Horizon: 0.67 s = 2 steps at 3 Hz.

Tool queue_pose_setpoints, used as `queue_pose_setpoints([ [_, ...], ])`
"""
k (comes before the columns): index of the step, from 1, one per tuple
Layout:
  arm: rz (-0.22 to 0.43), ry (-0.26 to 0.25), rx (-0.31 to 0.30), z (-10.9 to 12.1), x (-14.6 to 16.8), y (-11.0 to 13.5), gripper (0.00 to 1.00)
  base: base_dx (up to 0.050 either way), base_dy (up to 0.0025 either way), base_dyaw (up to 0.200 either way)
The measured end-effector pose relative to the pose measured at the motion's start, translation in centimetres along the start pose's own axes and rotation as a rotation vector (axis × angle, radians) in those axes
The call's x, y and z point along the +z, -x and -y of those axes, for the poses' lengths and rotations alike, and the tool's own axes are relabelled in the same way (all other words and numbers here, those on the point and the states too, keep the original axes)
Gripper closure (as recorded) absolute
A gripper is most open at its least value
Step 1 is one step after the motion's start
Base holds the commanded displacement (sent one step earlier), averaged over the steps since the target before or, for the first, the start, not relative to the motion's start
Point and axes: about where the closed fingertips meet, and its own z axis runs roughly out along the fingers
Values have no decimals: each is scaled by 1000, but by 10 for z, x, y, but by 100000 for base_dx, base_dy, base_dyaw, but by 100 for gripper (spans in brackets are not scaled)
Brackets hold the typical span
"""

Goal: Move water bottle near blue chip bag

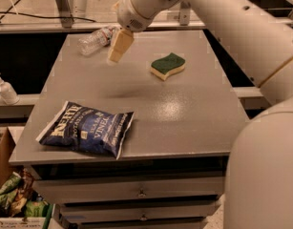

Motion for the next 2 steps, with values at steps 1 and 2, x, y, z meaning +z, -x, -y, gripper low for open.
queue_pose_setpoints([
  [1, 4, 8, 47, 23, 39, 2, 0, 0, 0, 0],
  [2, 13, 12, 100, 50, 69, -1, 0, 0, 0, 0],
])
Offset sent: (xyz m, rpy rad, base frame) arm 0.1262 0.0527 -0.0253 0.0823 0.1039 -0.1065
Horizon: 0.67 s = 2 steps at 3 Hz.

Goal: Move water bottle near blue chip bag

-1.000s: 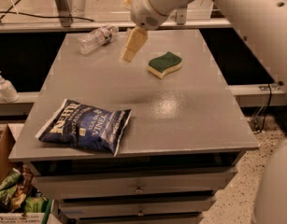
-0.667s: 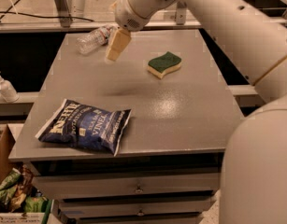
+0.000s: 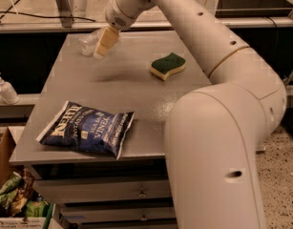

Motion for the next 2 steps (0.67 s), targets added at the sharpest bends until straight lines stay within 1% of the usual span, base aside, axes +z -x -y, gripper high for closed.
queue_pose_setpoints([
  [1, 15, 0, 39, 20, 23, 0, 0, 0, 0, 0],
  [2, 9, -39, 28, 36, 36, 4, 0, 0, 0, 0],
])
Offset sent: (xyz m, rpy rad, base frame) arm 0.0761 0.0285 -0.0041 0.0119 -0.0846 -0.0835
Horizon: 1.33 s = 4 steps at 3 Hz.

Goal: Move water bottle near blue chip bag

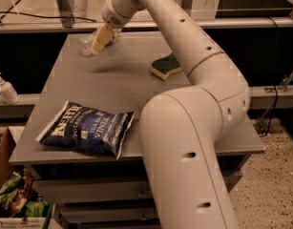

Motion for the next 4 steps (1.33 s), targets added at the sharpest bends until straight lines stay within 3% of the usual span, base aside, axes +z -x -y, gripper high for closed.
queue_pose_setpoints([
  [1, -6, -65, -21, 13, 6, 7, 0, 0, 0, 0],
  [2, -22, -93, -21, 15, 20, 12, 0, 0, 0, 0],
  [4, -61, -70, 4, -1, 54, 11, 0, 0, 0, 0],
])
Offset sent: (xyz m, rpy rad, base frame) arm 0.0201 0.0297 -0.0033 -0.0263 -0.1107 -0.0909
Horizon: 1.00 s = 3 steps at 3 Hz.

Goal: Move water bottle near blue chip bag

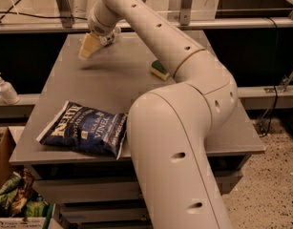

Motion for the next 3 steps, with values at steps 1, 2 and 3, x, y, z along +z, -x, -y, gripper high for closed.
queue_pose_setpoints([
  [1, -15, 7, 14, -2, 8, -3, 0, 0, 0, 0],
  [2, -27, 19, 24, -4, 15, -6, 0, 0, 0, 0],
  [3, -38, 25, 31, -2, 20, -10, 0, 0, 0, 0],
])
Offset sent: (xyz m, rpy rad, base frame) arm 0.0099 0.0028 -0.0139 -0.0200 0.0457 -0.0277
